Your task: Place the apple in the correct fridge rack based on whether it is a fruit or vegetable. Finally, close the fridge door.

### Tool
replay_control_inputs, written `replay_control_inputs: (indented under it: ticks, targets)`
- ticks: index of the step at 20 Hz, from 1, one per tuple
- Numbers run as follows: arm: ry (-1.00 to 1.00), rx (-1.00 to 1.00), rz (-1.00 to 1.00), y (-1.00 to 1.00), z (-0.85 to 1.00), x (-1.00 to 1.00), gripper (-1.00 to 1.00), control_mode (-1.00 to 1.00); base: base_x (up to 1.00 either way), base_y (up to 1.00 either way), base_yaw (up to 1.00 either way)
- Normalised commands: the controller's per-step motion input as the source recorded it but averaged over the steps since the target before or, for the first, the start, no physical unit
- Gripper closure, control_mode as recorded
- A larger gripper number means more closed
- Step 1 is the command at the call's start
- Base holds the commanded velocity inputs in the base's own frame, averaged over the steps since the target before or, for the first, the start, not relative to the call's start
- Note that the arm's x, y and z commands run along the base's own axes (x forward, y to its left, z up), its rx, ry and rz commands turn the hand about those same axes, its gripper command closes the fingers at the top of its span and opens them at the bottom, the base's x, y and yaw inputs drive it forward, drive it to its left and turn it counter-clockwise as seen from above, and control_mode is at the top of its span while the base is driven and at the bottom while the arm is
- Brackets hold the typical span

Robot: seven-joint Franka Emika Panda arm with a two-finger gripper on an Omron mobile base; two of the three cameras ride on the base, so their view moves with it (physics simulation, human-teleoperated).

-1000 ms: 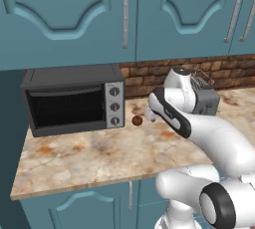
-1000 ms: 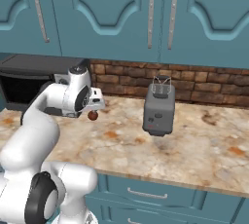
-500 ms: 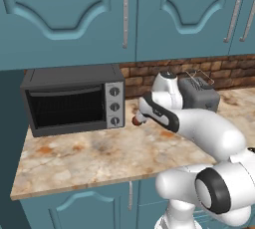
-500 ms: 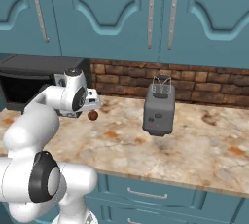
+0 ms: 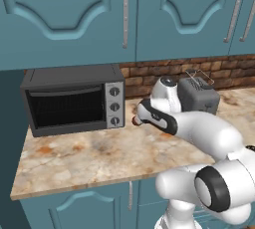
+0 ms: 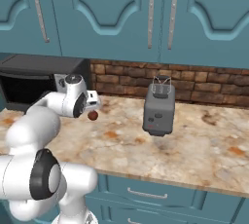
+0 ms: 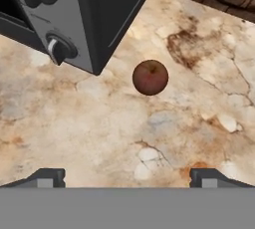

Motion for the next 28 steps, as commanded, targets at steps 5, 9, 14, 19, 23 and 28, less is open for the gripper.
replay_control_inputs:
  ticks: [5, 9, 14, 19, 23, 28]
  targets:
    - [-0.04, 0.0, 0.04, 0.0, -0.2, 0.28, -1.0, -1.0, 0.0, 0.0, 0.0]
    - [-0.01, 0.0, 0.04, 0.0, -0.1, 0.2, -1.0, -1.0, 0.0, 0.0, 0.0]
    - [0.0, 0.0, 0.03, 0.02, -0.17, 0.24, -1.0, -1.0, 0.0, 0.0, 0.0]
    - [0.0, 0.0, 0.03, 0.04, -0.25, 0.28, -1.0, -1.0, 0.0, 0.0, 0.0]
    - [0.0, 0.0, 0.03, 0.01, -0.25, 0.31, -1.0, -1.0, 0.0, 0.0, 0.0]
    - [0.0, 0.0, 0.02, 0.0, -0.21, 0.3, -1.0, -1.0, 0.0, 0.0, 0.0]
